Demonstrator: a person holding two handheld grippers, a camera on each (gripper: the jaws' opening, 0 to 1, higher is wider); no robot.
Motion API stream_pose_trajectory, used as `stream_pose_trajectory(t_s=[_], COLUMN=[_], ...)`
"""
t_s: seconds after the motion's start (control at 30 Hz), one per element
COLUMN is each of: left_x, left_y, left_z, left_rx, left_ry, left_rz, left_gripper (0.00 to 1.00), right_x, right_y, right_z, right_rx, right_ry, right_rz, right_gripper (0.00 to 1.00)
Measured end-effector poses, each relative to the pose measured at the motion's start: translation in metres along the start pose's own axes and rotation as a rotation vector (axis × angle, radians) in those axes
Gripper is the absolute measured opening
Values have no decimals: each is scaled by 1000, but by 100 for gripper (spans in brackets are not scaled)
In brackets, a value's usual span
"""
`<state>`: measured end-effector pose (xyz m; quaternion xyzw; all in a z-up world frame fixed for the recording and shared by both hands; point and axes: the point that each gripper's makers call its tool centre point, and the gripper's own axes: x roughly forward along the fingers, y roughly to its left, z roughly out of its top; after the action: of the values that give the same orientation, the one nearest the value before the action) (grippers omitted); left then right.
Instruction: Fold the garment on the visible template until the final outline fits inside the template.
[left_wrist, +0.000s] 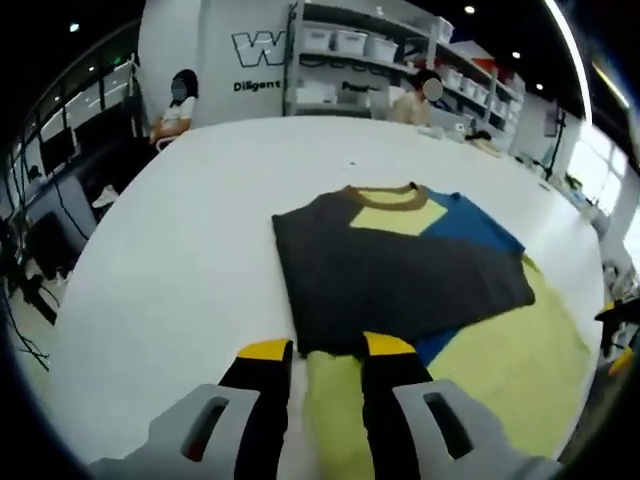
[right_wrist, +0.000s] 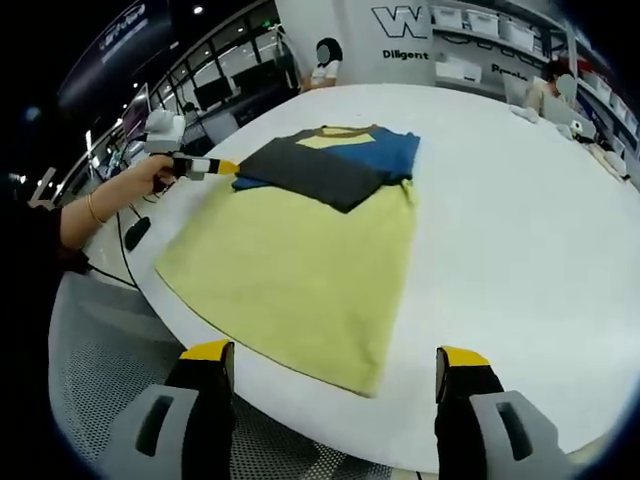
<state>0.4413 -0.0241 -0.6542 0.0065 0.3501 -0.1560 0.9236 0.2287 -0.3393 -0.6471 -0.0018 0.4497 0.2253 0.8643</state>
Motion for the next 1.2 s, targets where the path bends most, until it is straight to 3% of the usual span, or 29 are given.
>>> stream_pose_trajectory(t_s=[0.2, 0.3, 0.53, 0.7, 0.87, 1.0, 1.07, 1.2], left_x=[-19, -29, -48, -63, -76, -85, -90, -99], left_y=[-20, -24, -37, -46, -50, -41, -39, -44], left_z=[-4, -2, -7, -11, -23, -31, -37, -49], left_rx=[89, 120, 146, 146, 153, 181, 165, 96], left_ry=[4, -10, 1, -18, 5, 16, 30, 36], left_rz=[-83, -97, -137, -163, -176, -129, -123, -170], left_gripper=[57, 64, 89, 98, 99, 99, 99, 99], right_x=[0, 1, 4, 7, 11, 12, 13, 15], right_y=[5, 5, 8, 10, 10, 10, 10, 10], right_z=[6, 9, 9, 8, 4, 2, 0, -1], right_rx=[12, 16, 0, 3, -1, -3, -5, -4], right_ry=[-23, -42, -33, -24, -7, 8, 15, 20], right_rz=[16, 13, 19, 26, 22, 24, 22, 21], right_gripper=[82, 88, 91, 96, 98, 98, 98, 99])
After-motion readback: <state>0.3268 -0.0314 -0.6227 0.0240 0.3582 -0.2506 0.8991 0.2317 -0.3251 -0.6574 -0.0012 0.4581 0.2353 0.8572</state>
